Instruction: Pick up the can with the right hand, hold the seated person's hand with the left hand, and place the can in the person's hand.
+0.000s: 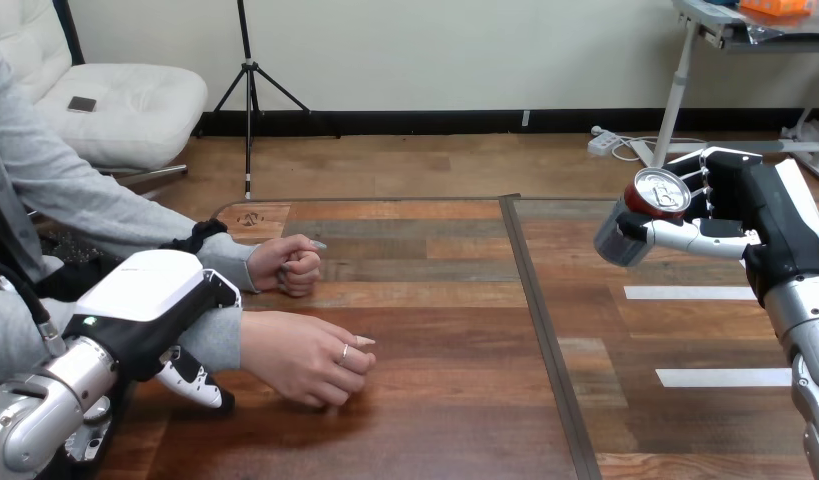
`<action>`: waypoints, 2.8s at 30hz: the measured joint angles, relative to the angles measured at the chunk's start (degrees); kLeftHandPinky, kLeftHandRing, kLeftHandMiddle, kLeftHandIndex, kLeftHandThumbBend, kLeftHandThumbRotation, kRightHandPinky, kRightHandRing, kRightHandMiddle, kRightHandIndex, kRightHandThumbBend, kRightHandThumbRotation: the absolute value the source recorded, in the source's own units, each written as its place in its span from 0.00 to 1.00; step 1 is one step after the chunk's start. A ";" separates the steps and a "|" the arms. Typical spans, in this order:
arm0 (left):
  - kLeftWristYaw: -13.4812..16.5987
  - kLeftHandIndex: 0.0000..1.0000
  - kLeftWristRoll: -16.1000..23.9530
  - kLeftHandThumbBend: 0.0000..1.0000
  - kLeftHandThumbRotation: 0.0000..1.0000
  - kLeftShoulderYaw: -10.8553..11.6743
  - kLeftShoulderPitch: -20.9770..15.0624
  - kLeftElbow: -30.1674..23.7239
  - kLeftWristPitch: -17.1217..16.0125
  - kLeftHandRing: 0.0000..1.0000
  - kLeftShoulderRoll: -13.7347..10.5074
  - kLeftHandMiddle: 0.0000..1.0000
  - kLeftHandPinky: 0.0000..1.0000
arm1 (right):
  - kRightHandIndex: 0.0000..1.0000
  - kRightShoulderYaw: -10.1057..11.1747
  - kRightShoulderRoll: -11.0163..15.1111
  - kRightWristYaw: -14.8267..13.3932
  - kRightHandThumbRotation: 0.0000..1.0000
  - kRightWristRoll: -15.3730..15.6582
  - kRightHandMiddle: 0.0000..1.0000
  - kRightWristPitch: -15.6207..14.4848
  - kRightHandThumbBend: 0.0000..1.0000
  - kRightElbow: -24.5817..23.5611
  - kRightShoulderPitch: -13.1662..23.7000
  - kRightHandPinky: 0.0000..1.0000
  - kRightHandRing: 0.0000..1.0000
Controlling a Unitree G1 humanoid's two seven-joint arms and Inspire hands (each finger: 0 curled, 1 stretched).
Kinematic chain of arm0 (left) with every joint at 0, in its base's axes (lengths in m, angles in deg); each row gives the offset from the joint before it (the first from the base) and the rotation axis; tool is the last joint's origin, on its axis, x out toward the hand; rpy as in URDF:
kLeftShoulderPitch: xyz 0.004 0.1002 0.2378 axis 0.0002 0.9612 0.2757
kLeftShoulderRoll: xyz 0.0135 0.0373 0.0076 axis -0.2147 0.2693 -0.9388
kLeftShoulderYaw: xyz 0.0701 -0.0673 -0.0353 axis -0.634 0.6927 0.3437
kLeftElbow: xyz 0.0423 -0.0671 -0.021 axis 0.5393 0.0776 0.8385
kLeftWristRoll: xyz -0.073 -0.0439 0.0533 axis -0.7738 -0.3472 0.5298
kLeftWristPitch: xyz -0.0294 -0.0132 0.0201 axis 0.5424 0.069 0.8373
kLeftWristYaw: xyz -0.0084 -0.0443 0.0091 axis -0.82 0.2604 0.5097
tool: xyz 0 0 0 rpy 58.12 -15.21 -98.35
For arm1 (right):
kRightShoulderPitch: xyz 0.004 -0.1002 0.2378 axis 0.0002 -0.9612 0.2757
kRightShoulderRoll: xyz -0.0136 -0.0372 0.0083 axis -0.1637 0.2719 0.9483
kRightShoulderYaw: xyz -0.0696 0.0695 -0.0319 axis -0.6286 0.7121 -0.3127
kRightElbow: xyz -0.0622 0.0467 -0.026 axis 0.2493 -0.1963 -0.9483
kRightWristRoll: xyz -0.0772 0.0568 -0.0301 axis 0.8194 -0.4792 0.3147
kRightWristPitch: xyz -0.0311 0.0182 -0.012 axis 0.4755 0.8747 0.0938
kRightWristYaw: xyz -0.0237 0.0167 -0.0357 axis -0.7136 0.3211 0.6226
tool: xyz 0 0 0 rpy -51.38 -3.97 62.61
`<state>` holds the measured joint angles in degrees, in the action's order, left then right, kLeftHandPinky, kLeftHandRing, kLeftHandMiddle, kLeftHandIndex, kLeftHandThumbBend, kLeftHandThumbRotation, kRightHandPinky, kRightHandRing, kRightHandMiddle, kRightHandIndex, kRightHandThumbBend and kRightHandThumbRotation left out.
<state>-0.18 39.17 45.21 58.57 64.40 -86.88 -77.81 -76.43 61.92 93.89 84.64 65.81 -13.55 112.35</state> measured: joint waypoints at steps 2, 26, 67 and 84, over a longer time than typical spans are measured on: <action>-0.18 0.37 0.00 1.00 0.00 0.01 0.00 -0.14 0.18 0.32 -0.02 0.36 0.28 | 0.45 0.00 0.00 0.01 0.00 0.00 0.42 -0.01 0.71 0.00 0.00 0.34 0.37; -0.77 0.36 -0.03 1.00 0.00 1.28 0.08 -1.08 0.93 0.31 -0.05 0.36 0.27 | 0.45 0.00 0.00 0.12 0.00 -0.03 0.42 -0.01 0.71 0.00 0.00 0.34 0.37; 5.04 0.28 2.48 0.96 0.00 1.75 0.60 -0.83 1.59 0.23 0.20 0.28 0.18 | 0.45 0.00 -0.02 0.75 0.00 -0.27 0.43 -0.02 0.70 0.00 0.00 0.34 0.37; 5.19 0.28 2.39 0.90 0.00 1.75 0.62 -0.80 1.59 0.22 0.24 0.27 0.17 | 0.45 0.00 -0.14 1.30 0.00 -0.49 0.43 -0.01 0.69 0.00 0.00 0.34 0.37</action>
<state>5.00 41.56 46.96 59.20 63.60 -85.29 -77.57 -76.43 61.79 95.18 84.15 65.81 -13.56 112.34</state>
